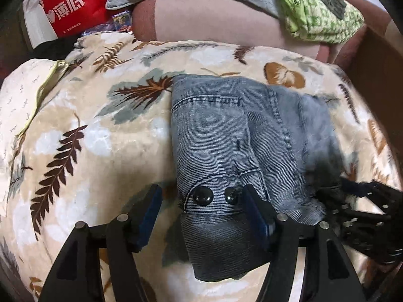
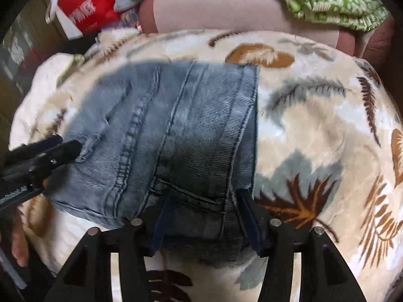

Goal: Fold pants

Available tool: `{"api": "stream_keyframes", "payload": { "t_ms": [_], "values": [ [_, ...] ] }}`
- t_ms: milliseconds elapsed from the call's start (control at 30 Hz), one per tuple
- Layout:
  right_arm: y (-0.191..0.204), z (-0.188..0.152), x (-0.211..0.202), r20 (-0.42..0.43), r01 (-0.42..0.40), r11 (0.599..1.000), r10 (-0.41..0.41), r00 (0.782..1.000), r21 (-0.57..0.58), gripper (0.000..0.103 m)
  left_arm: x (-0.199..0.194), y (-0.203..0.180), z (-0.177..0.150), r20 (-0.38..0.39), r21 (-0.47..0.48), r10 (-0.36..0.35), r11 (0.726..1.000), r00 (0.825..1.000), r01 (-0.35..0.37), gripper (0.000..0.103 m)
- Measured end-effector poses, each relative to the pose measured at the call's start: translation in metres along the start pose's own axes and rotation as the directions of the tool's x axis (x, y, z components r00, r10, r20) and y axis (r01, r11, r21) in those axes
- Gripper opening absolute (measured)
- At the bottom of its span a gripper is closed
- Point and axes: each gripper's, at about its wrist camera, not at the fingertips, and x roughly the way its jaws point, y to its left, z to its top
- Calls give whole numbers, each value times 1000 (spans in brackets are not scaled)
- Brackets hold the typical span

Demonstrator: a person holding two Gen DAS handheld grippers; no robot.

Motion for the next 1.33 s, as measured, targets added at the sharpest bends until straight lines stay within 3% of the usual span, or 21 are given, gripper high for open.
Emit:
{"api": "stream_keyframes", "payload": {
  "t_ms": [267,467,633,933,1033,1133,1233,1333],
  "values": [
    [-1,-4,-39,61,-17,1000,16,998,19,59,-22,-4,-5,35,-4,13,1000,999,-13,69],
    [12,-27,-80,142,46,999,-43,989,-22,76,-56,-12,-22,112,-4,58,998,992,-58,72],
    [16,-45,-109,200,117,993,-110,974,-23,103,-91,-20,-40,190,-26,51,999,981,-47,80],
    [13,-60,-119,207,168,986,-160,965,-23,103,-111,-38,-42,199,-26,47,999,979,-43,82],
    [15,-59,-123,220,177,984,-168,961,-25,103,-114,-37,-42,197,-36,34,999,980,-27,87],
    [17,-59,-122,215,179,983,-168,962,-31,103,-115,-34,-42,200,-43,3,999,980,6,99],
    [19,-58,-120,210,176,984,-164,964,-38,103,-115,-29,-42,206,-62,-47,996,977,61,101],
    [22,-58,-119,207,177,983,-165,964,-41,103,-111,-28,-38,200,-55,-34,997,979,46,101]
  ]
}}
